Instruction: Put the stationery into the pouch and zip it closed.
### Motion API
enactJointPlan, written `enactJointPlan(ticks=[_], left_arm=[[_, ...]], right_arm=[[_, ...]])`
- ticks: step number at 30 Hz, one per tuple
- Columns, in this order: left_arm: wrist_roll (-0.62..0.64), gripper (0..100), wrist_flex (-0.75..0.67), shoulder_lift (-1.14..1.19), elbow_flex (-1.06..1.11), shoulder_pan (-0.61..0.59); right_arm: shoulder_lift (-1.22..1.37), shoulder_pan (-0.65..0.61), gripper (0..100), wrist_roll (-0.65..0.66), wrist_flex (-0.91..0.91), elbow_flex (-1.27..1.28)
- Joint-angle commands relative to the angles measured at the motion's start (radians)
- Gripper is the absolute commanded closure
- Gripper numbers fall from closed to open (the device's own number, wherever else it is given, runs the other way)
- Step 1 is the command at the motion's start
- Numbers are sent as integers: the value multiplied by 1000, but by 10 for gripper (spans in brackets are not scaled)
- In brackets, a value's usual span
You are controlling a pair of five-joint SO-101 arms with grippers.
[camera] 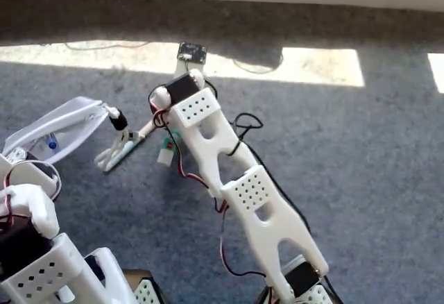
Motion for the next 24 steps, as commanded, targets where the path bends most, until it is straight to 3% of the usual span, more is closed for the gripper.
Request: enactJointPlan(ticks=[1, 13, 24], left_arm=[[-18, 993, -32, -2, -21, 30], [-52, 993, -32, 2, -24, 82], [-54, 993, -32, 4, -25, 85]], right_arm=[[-122, 30, 994, 94, 25, -12], [-568, 59, 994, 140, 22, 469], [-906, 58, 994, 143, 21, 685]])
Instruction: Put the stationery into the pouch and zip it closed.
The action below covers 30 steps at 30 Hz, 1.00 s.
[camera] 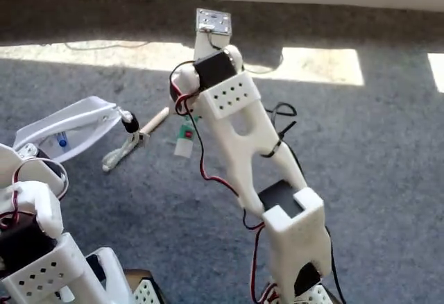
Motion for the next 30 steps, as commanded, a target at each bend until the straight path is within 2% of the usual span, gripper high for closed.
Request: enactJointPlan(ticks=[1, 7, 14, 19, 25, 30], left_arm=[[-11, 993, -32, 4, -25, 28], [-32, 993, -32, 4, -25, 120], [-46, 993, -32, 5, -31, 128], [-46, 993, -29, 5, -41, 160], [-46, 993, 21, 7, -87, 186], [-48, 993, 28, 15, -91, 186]], right_arm=[[-168, 10, 994, 12, 18, 33], [-403, -21, 994, 14, 16, 140], [-661, -64, 994, 14, 13, 180], [-788, -99, 994, 21, -51, 185], [-840, -122, 994, 196, -136, 185], [-842, -124, 994, 218, -255, 185]])
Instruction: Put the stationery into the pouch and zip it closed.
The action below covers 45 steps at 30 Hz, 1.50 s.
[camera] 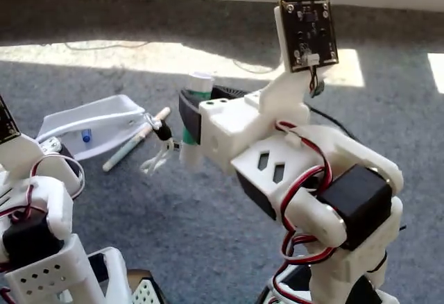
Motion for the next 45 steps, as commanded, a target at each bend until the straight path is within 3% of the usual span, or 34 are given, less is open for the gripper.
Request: enactJointPlan(ticks=[1, 10, 16, 19, 31, 39, 45], left_arm=[[-11, 993, -5, 28, -65, 24], [-28, 993, 15, 309, -170, 21], [-29, 993, 137, 334, -305, 22], [-29, 993, 137, 338, -311, 24], [-28, 993, 133, 341, -294, 24], [-26, 993, 132, 343, -289, 22], [-26, 993, 132, 343, -289, 21]], right_arm=[[-22, -15, 994, 23, -114, -2], [-25, -130, 994, 43, -203, -8], [-12, -162, 994, 121, -205, 13], [-10, -162, 994, 123, -292, 91], [-251, -236, 994, 135, -848, 664], [-417, -280, 994, 344, -1437, 1175], [-418, -332, 994, 423, -1747, 1400]])
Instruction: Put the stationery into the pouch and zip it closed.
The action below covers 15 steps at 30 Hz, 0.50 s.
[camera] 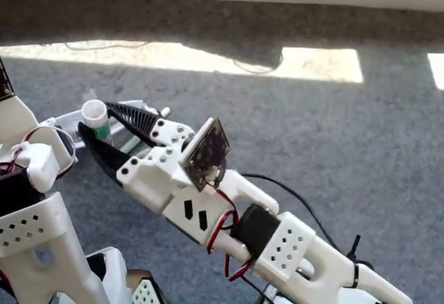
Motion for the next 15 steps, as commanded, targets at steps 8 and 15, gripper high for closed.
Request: enactJointPlan(ticks=[8, 15], left_arm=[[-5, 993, -5, 4, -38, 16], [-5, 993, -3, 4, -38, 15]], right_arm=[[-5, -22, 994, 34, -346, 68], [177, -16, 994, 34, -573, 73]])
